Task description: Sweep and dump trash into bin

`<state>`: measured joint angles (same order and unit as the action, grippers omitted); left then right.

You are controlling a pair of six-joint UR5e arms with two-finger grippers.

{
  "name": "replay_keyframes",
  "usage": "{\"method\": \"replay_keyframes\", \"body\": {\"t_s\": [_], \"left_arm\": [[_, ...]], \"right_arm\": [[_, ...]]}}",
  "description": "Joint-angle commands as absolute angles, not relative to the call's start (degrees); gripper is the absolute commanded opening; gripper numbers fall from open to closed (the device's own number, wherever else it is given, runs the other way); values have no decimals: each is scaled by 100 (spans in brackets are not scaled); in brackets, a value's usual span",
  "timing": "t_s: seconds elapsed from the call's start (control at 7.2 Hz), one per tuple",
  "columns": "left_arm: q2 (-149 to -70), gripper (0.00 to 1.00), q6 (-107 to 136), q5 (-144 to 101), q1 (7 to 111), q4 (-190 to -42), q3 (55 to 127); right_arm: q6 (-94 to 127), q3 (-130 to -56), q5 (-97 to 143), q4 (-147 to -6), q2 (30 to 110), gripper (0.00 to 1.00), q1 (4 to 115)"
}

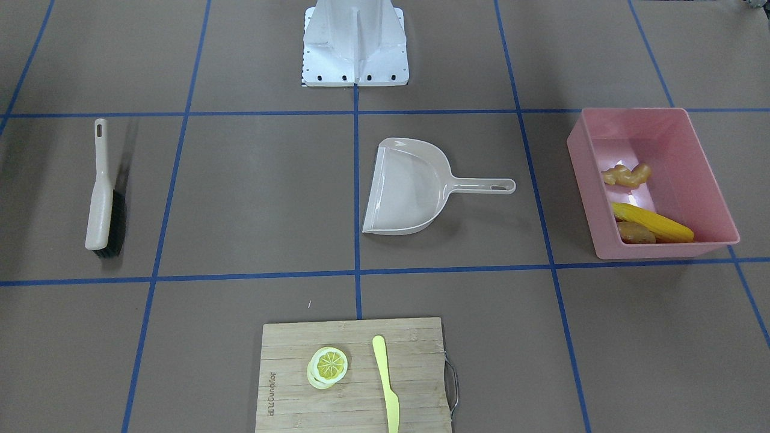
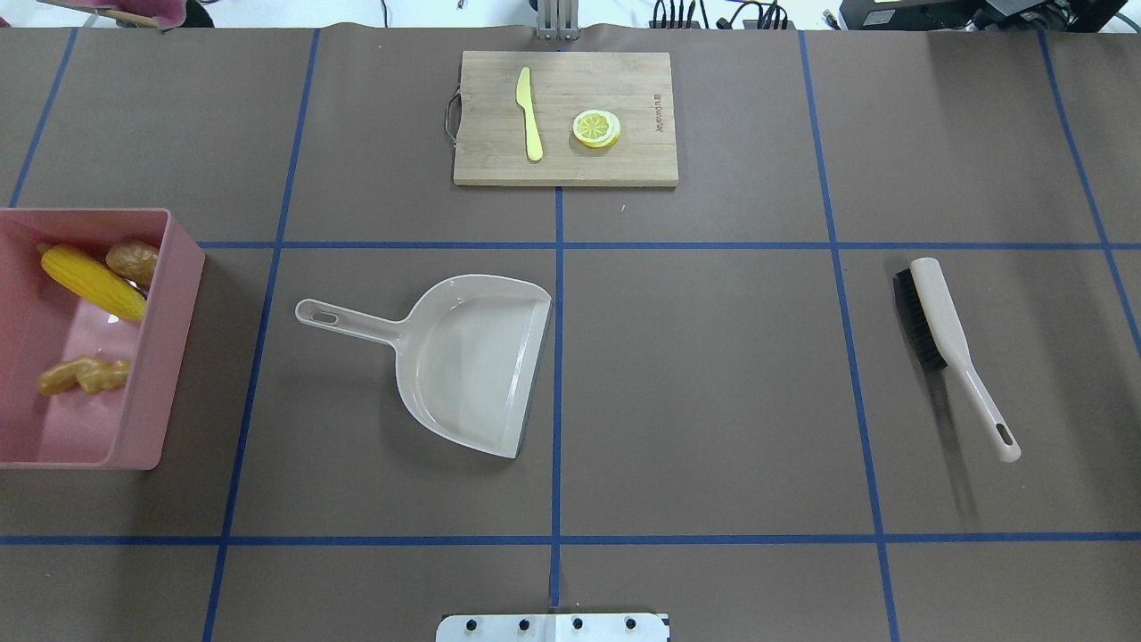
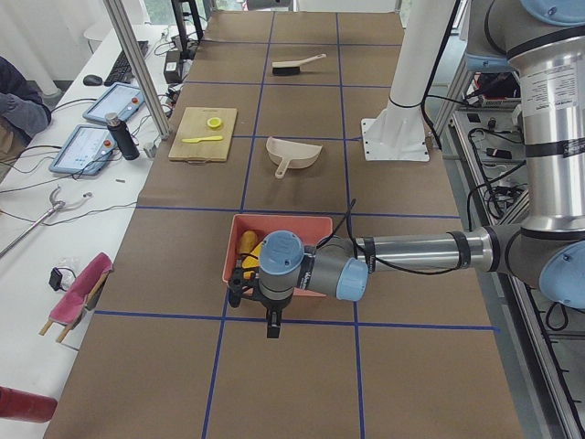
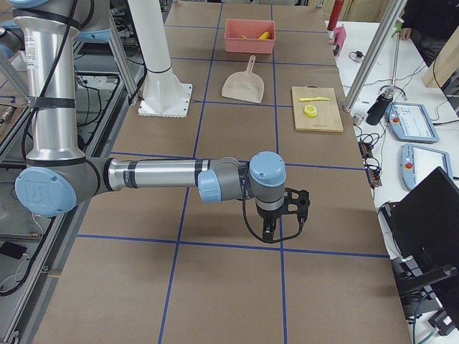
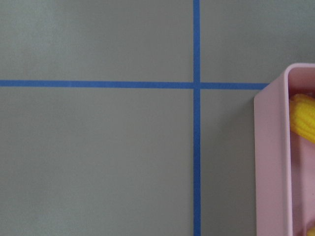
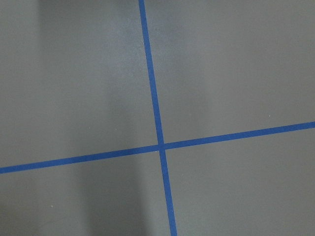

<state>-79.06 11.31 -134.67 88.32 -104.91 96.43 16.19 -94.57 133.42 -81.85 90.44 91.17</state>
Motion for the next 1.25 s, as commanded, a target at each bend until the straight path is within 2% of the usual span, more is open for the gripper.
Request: {"method": "replay_keyframes", "body": {"t_s": [0.0,1.11], "left_arm": [[-8015,98,1108,-13553,8947,-9706,9835],[-7998,98,1055,-13535,8956,-9747,10098]], "right_arm": [[1626,-9457,13342,-8191,9018,100,9088],[1643,-9457,13333,-8191,9018,100,9035]]}}
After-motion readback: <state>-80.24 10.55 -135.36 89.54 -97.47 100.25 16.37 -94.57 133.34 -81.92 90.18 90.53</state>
